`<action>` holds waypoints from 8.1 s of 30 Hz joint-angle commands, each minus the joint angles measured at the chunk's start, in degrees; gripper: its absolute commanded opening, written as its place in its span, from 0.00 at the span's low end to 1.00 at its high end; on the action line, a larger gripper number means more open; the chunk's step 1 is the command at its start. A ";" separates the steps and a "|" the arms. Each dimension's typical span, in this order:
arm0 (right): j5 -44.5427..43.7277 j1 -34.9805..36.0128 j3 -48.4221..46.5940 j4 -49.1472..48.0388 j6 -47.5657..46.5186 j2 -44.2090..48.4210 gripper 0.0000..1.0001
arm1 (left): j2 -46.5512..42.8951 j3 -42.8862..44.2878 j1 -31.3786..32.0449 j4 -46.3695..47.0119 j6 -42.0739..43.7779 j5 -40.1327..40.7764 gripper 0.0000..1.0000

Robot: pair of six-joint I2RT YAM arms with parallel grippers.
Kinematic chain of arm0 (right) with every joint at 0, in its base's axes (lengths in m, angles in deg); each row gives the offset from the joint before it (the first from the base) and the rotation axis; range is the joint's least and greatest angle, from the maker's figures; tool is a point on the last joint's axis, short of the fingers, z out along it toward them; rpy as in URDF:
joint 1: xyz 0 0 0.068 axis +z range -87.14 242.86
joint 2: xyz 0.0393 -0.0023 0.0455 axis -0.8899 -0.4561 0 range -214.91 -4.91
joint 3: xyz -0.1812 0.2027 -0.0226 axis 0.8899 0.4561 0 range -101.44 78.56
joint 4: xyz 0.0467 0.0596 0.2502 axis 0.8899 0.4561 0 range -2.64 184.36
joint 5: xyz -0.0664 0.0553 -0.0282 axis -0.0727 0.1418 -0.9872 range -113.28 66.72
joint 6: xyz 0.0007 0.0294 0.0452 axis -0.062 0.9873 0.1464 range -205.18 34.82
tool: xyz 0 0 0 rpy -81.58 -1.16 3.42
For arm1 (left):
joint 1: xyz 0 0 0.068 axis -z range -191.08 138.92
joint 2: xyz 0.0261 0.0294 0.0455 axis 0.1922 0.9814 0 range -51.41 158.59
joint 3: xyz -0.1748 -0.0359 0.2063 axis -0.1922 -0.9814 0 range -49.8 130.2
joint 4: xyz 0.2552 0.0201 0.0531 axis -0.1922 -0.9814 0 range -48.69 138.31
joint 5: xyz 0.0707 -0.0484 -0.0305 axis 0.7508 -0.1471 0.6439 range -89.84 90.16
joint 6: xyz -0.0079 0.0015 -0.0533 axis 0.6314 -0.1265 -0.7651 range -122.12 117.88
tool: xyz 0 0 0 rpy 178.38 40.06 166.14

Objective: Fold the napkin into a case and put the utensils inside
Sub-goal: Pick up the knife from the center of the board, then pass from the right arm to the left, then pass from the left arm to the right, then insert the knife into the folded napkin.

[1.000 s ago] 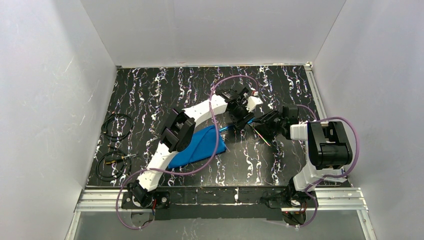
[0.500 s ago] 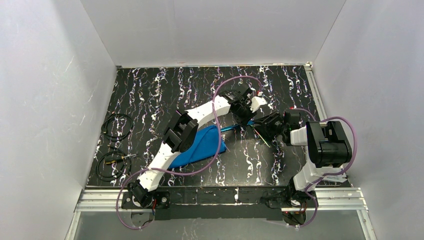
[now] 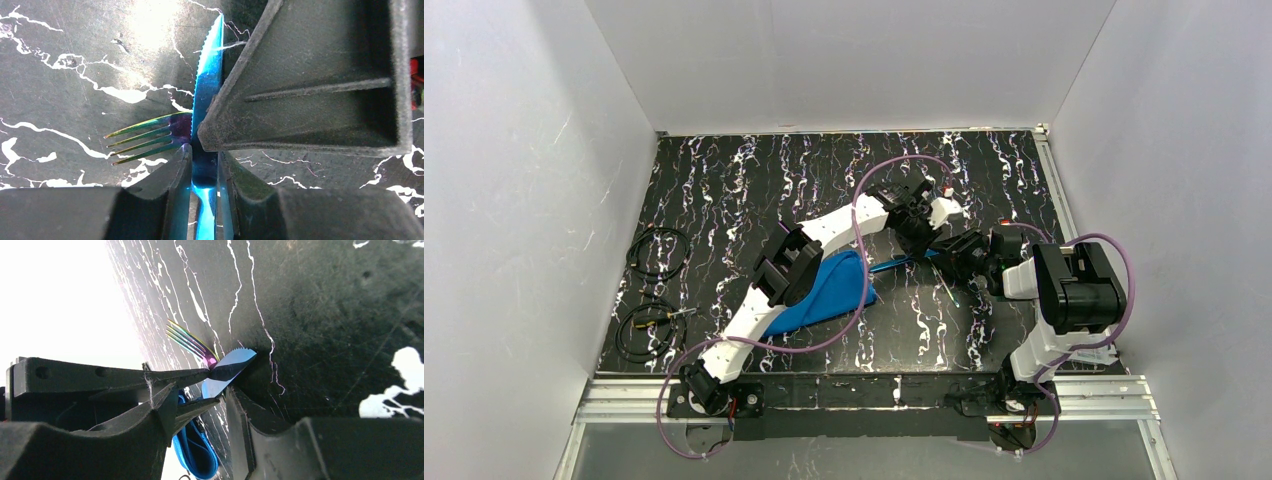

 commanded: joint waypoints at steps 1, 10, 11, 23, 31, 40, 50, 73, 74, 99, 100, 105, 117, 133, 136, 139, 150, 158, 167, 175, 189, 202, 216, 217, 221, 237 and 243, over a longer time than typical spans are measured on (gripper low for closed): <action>-8.30 0.89 4.47 11.44 -2.59 -4.77 0.51 | 1.27 -0.76 0.38 -4.54 -2.65 -4.83 0.03; -12.93 2.05 4.35 8.49 -1.73 -3.64 0.50 | 1.20 -0.26 -0.65 -4.55 -4.21 -7.29 0.01; -13.18 2.30 4.34 8.42 -1.85 -3.74 0.50 | 1.27 -0.05 -0.63 -4.57 -4.48 -7.56 0.01; -15.03 3.76 4.74 6.60 -1.08 -3.92 0.43 | 0.49 -0.84 -0.81 -3.06 -6.33 -9.91 0.00; -18.06 4.83 3.53 8.83 -1.60 -3.55 0.21 | -0.54 -1.78 -0.80 -2.41 -6.57 -10.70 0.00; -19.15 4.77 3.58 7.44 -0.96 -1.61 0.01 | -1.31 -1.73 -0.89 -1.74 -7.31 -12.81 0.00; -16.51 3.95 6.13 -5.51 0.04 1.28 0.01 | -6.86 -3.16 -3.50 -3.05 -10.57 -12.62 0.69; -6.52 0.50 5.99 -15.96 2.84 11.50 0.01 | -4.93 -2.36 -8.80 -7.47 -14.04 -21.69 0.76; -5.61 0.49 5.61 -17.05 3.20 11.45 0.01 | -4.55 -1.95 -8.95 -7.47 -14.65 -23.68 0.75; 4.39 -0.67 -0.41 -21.82 4.77 18.09 0.05 | -16.39 -9.91 -11.75 -7.48 -21.10 -45.85 0.00; 5.13 -0.67 -0.57 -22.78 5.40 17.94 0.16 | -16.99 -10.33 -11.75 -7.19 -21.47 -46.29 0.00; 7.55 -0.20 -1.51 -27.48 8.66 17.60 0.42 | -20.09 -12.36 -11.75 -6.34 -22.60 -47.44 0.00; 6.56 3.59 -4.30 -25.05 7.46 20.43 0.47 | -25.47 -16.32 -11.76 -6.30 -26.11 -51.29 0.00; 40.41 6.42 -29.51 20.29 -24.84 25.99 0.52 | -31.33 -14.69 -19.00 -63.20 27.12 -40.10 0.00; 41.35 9.31 -35.32 32.04 -33.90 24.69 0.52 | -35.32 -18.14 -19.11 -63.27 29.32 -36.27 0.00; 41.06 10.72 -42.61 47.19 -44.68 22.75 0.52 | -38.15 -21.64 -19.12 -63.21 30.72 -35.15 0.00; 36.28 22.39 -61.72 79.11 -75.79 11.75 0.52 | -43.54 -28.72 -18.60 -63.27 29.59 -37.95 0.00; 35.70 26.34 -58.05 80.83 -78.27 13.03 0.50 | -44.43 -28.31 -17.99 -63.29 29.34 -37.96 0.00; 37.66 28.78 -55.54 77.40 -75.88 12.71 0.30 | -44.35 -27.01 -17.43 -63.26 28.73 -37.67 0.00; 38.22 28.86 -53.19 70.94 -71.58 14.16 0.34 | -44.17 -26.70 -17.20 -63.27 28.71 -37.42 0.00; 43.58 27.89 -45.56 50.38 -55.45 17.51 0.01 | -43.90 -25.55 -17.20 -63.20 28.56 -37.67 0.00; 35.58 20.00 -27.46 38.55 -38.02 25.63 0.01 | -46.18 -23.10 -18.28 -49.53 17.58 -22.51 0.99; 27.12 19.38 -18.53 45.34 -38.56 22.99 0.01 | -48.45 -34.09 -28.49 -34.89 15.50 -8.23 0.87; 27.02 19.39 -18.27 44.64 -38.16 22.34 0.01 | -48.40 -35.97 -28.91 -34.32 16.33 -7.76 0.83; 25.53 19.33 -18.38 43.27 -38.01 19.27 0.01 | -48.93 -41.73 -29.24 -31.15 18.81 -5.50 0.70; 24.22 19.37 -17.75 32.61 -32.20 10.58 0.01 | -49.01 -55.51 -29.33 -19.42 22.97 4.68 0.33; 24.16 19.83 -17.17 30.90 -30.84 9.47 0.01 | -47.10 -58.02 -29.28 -16.82 22.88 5.26 0.26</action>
